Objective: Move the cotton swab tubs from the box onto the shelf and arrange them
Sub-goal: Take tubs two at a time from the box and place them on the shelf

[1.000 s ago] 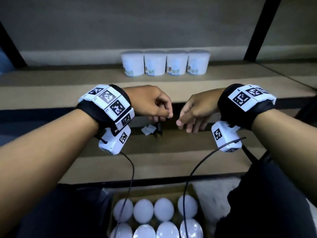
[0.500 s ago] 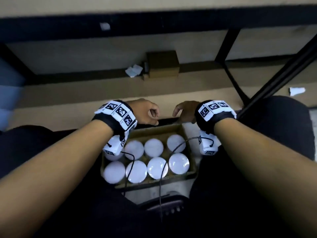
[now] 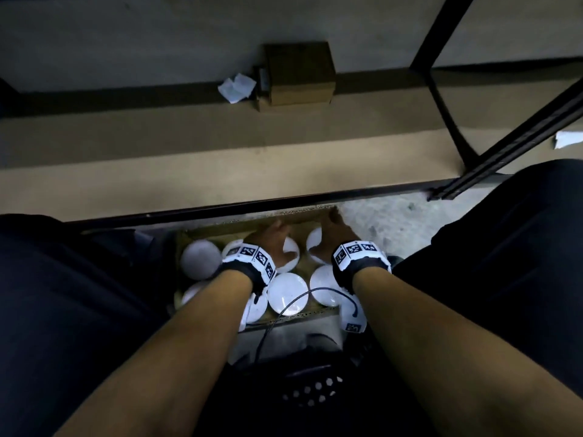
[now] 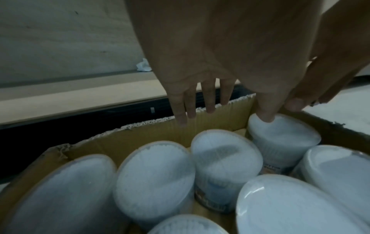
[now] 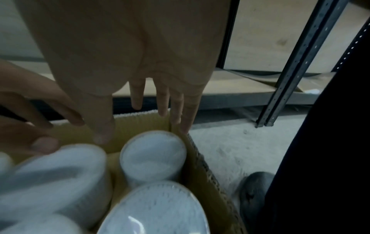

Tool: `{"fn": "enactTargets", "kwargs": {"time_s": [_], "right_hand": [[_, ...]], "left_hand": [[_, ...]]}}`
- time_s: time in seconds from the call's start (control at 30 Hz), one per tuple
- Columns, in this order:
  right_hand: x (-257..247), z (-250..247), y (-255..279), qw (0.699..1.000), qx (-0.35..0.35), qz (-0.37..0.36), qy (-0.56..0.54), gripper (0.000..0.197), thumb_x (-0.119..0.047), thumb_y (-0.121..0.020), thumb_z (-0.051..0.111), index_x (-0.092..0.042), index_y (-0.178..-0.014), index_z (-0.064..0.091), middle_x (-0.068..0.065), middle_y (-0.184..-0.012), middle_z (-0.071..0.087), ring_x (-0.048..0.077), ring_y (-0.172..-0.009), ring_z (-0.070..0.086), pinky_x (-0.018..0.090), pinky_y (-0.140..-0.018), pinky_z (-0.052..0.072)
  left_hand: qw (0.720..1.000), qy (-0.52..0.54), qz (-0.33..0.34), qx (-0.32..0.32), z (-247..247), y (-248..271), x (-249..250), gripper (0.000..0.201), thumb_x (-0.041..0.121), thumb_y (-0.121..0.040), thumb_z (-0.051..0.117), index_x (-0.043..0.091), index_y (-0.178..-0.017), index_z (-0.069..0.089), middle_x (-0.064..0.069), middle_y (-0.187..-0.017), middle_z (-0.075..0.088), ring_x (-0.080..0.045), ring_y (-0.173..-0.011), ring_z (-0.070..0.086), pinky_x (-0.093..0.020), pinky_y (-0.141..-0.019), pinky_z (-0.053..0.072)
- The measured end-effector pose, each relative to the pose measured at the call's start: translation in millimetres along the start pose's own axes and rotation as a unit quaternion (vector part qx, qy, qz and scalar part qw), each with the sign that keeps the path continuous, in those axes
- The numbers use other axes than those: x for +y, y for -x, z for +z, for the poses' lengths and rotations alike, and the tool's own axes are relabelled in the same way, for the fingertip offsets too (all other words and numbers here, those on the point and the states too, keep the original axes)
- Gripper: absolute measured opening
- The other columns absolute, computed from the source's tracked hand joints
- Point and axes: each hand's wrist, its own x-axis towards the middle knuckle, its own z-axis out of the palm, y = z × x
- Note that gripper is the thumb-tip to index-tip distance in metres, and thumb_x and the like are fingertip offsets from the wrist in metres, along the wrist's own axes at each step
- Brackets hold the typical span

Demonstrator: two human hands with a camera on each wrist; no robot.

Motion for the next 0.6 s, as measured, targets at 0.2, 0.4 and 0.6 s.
{"fn": "enactTargets", "kwargs": {"time_s": [0.2, 0.4, 0.6], "right_hand": [[1, 17, -17, 0.999, 0.004, 0.0, -0.035, 0.102, -0.047, -0.082, 0.06, -0.022, -0.159, -0.002, 0.01, -0.166, 0.008, 0.029, -0.151, 0.014, 0.042, -0.121, 0.022], [4, 26, -23, 0.999, -0.012, 0.028, 0.027, 0.103, -0.05, -0.081, 0.071, -0.027, -0.158, 0.007, 0.013, -0.164, 0.001, 0.037, -0.148, 0.019, 0.045, -0.118, 0.026], [7, 32, -26, 0.998, -0.01, 0.041, 0.057, 0.105, -0.049, -0.082, 0.071, -0.028, -0.158, 0.003, 0.014, -0.165, -0.007, 0.037, -0.151, 0.008, 0.047, -0.119, 0.024]], "left_hand": [[1.0, -0.007, 0.003, 0.016, 15, -15, -10, 0.076, 0.052, -0.086, 0.061, 0.024, -0.151, 0.031, -0.004, -0.16, 0.022, -0.031, -0.142, 0.031, -0.042, -0.107, 0.04], [0.999, -0.05, 0.01, 0.0, 25, -25, -14, 0.076, 0.054, -0.079, 0.066, 0.028, -0.144, 0.038, 0.002, -0.146, 0.035, -0.03, -0.127, 0.042, -0.043, -0.096, 0.046], [0.996, -0.085, 0.002, -0.002, 35, -31, -8, 0.077, 0.055, -0.074, 0.068, 0.024, -0.139, 0.04, -0.002, -0.137, 0.039, -0.03, -0.119, 0.042, -0.039, -0.081, 0.043]]}}
